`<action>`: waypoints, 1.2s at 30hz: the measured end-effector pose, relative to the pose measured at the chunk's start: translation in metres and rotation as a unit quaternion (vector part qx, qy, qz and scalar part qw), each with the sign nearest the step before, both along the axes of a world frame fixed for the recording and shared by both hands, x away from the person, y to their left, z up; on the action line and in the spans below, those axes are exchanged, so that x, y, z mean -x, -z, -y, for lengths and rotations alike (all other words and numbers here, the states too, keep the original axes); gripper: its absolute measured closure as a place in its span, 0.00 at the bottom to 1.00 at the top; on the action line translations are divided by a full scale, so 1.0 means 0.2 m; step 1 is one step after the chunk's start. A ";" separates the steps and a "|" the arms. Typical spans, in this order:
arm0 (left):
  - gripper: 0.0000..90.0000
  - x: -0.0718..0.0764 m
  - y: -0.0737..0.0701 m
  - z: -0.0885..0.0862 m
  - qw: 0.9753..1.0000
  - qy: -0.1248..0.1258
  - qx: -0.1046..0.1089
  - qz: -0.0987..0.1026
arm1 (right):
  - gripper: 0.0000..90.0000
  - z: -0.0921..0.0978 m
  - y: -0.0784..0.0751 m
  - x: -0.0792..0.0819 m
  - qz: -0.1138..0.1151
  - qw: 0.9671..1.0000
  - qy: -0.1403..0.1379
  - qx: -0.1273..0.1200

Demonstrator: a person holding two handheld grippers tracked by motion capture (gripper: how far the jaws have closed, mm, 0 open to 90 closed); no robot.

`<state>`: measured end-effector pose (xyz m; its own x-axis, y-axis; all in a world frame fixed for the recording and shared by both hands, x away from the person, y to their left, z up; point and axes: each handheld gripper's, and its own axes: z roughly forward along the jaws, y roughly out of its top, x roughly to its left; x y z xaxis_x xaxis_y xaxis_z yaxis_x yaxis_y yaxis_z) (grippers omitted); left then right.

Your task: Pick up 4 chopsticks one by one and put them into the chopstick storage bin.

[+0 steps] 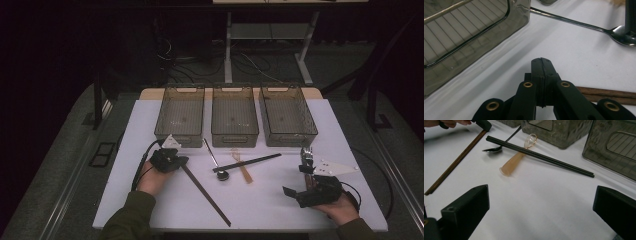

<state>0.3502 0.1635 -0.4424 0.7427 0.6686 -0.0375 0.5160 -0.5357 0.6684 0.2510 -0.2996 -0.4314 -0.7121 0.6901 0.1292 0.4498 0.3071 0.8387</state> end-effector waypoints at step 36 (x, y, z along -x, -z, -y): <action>1.00 0.00 -0.01 0.03 1.000 0.008 -0.023 0.000 | 0.00 0.00 0.00 0.00 -0.001 1.000 0.001 0.005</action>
